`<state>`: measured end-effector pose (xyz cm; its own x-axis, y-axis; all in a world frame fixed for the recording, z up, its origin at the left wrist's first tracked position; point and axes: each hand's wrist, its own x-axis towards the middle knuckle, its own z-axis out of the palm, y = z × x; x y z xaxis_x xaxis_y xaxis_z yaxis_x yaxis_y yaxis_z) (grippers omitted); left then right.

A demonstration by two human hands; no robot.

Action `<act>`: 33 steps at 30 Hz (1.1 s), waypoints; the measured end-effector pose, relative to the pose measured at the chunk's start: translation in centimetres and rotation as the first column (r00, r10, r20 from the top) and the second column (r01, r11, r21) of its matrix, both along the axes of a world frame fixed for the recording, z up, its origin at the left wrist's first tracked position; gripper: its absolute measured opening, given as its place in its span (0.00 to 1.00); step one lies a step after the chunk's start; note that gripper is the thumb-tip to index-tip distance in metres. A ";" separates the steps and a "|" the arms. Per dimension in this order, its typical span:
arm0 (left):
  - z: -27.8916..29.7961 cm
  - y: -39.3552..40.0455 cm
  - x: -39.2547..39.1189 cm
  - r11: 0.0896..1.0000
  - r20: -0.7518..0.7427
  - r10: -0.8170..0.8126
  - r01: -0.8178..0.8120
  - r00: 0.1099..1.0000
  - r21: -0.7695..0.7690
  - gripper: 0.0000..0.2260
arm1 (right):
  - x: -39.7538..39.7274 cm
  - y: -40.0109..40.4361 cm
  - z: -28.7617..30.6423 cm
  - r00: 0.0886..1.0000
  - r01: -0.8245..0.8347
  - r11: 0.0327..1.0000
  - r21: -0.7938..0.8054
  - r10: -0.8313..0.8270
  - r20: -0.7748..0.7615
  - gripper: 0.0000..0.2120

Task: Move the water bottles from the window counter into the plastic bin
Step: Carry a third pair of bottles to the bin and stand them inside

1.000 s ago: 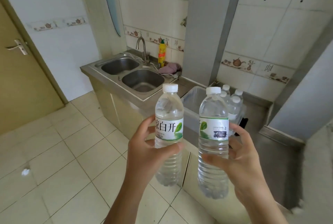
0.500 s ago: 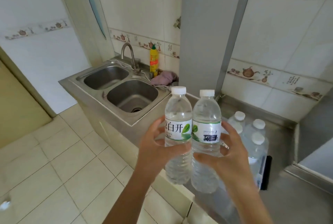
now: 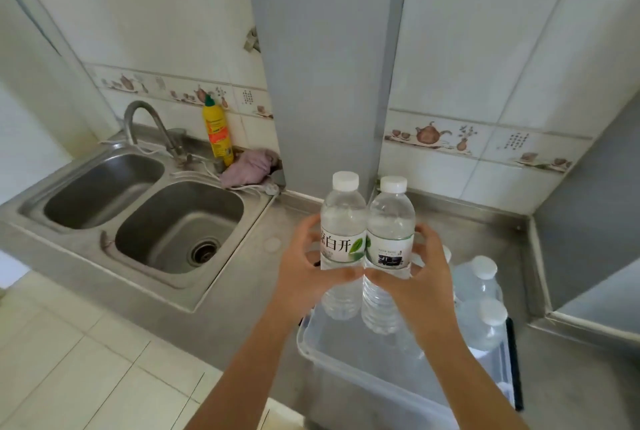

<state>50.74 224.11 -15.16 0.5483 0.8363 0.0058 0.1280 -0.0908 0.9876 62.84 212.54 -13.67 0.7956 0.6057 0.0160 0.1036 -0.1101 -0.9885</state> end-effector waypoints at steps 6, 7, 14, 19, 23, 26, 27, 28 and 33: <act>-2.9 3.7 2.4 0.980 -0.076 -0.198 0.198 0.977 -0.007 0.38 | 0.0 2.7 -1.7 0.977 0.194 0.976 -0.102 -0.182 0.114 0.41; -3.2 4.1 2.7 0.975 -0.097 -0.223 0.224 0.970 0.005 0.38 | 0.0 3.0 -2.0 0.970 0.218 0.968 -0.120 -0.202 0.134 0.41; -5.9 5.9 4.3 0.947 -0.223 -0.272 0.302 0.936 0.113 0.32 | -0.1 4.5 -4.4 0.940 0.334 0.904 -0.266 -0.300 0.161 0.37; -8.1 6.3 4.7 0.936 -0.273 -0.226 0.286 0.935 0.203 0.36 | -0.2 5.4 -6.5 0.924 0.381 0.853 -0.356 -0.345 0.163 0.37; -9.4 6.6 5.0 0.907 -0.363 -0.237 0.339 0.901 0.251 0.39 | -0.4 5.7 -7.8 0.913 0.407 0.825 -0.392 -0.355 0.202 0.34; -10.2 6.9 4.9 0.886 -0.393 -0.248 0.371 0.885 0.277 0.39 | -0.4 5.8 -7.6 0.913 0.405 0.818 -0.409 -0.340 0.224 0.33; -10.3 6.9 4.9 0.872 -0.414 -0.257 0.394 0.873 0.291 0.40 | -0.4 5.7 -7.4 0.915 0.401 0.817 -0.413 -0.335 0.225 0.32; -10.2 6.9 4.9 0.858 -0.436 -0.269 0.419 0.859 0.297 0.40 | -0.6 5.7 -7.2 0.913 0.403 0.815 -0.416 -0.329 0.240 0.32; -8.3 6.7 4.9 0.847 -0.367 -0.305 0.427 0.879 0.318 0.38 | -1.6 5.3 -6.0 0.893 0.437 0.824 -0.360 -0.349 0.284 0.31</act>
<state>55.63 230.83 -23.47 0.8399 0.5382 0.0697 0.2849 -0.5465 0.7875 61.24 217.84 -19.65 0.9733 0.2287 0.0222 0.1518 -0.5677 -0.8091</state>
